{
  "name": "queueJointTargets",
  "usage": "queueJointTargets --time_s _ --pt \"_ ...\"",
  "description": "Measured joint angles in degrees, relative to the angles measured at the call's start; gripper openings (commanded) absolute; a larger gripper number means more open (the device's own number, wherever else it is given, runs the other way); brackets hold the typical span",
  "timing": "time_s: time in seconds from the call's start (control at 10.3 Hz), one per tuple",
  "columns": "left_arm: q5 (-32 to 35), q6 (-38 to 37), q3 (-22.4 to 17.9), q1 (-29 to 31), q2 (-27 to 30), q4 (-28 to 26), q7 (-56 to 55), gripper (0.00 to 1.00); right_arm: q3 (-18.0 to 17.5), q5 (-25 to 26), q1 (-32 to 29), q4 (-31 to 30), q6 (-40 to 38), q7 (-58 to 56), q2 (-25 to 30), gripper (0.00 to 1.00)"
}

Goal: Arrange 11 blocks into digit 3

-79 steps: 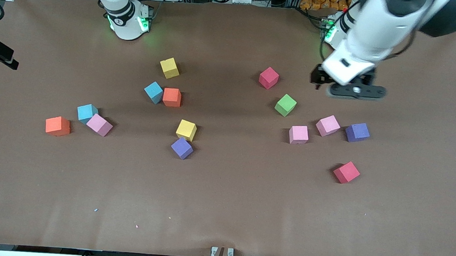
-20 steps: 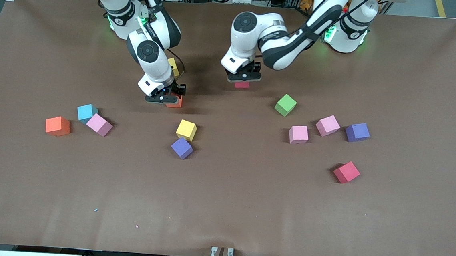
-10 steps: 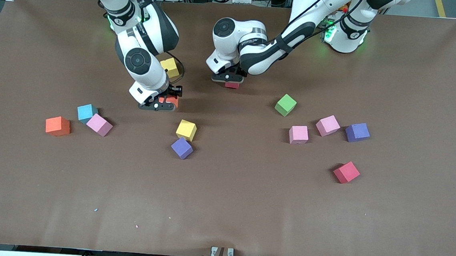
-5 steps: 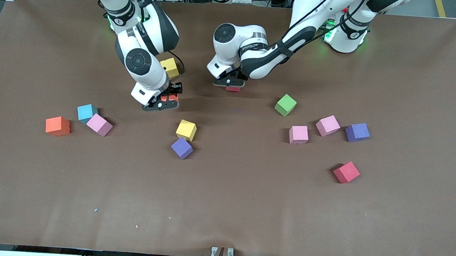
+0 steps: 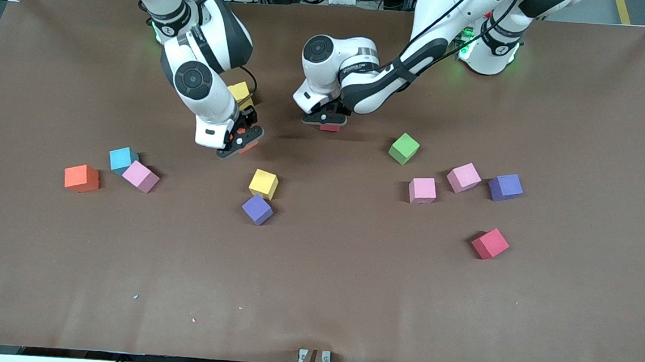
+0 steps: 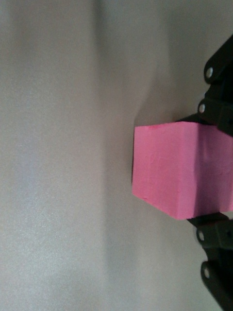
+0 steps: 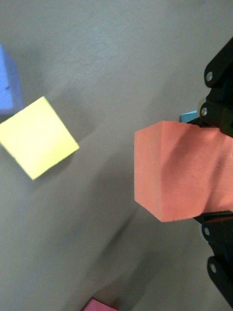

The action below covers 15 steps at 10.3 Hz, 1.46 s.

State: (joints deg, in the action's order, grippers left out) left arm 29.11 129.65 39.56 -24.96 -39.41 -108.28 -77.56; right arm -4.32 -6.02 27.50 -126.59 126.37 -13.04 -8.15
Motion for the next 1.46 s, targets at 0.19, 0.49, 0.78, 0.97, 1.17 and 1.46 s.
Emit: queueJointTargets --time_s 0.19,0.49,0.78,0.97,1.17,1.46 --pt "0.0 -0.01 -0.09 0.0 -0.09 0.87 -0.01 1.0 0.01 0.0 -0.01 0.0 0.07 -3.29 0.53 0.0" --pt "0.0 -3.66 -0.05 0.14 0.53 2.25 -0.01 1.0 0.07 0.01 -0.03 0.0 0.35 -7.32 0.84 0.0" --pt "-2.26 -7.93 0.09 0.66 5.15 3.02 -0.27 1.0 0.44 0.02 -0.21 0.0 0.51 -13.03 1.19 0.0" --pt "-6.22 -9.37 0.08 2.44 9.79 3.24 -0.5 1.0 0.63 0.03 -0.54 0.0 0.51 -18.63 1.7 0.0" --pt "-10.11 -13.82 -0.07 7.07 14.21 3.32 -0.81 1.0 0.74 0.05 -0.62 -0.01 1.1 -24.47 1.92 0.0" --pt "-11.54 -18.37 -0.25 18.62 17.53 3.2 -0.44 1.0 0.06 6.94 -0.34 0.01 2.33 -29.17 2.19 0.0"
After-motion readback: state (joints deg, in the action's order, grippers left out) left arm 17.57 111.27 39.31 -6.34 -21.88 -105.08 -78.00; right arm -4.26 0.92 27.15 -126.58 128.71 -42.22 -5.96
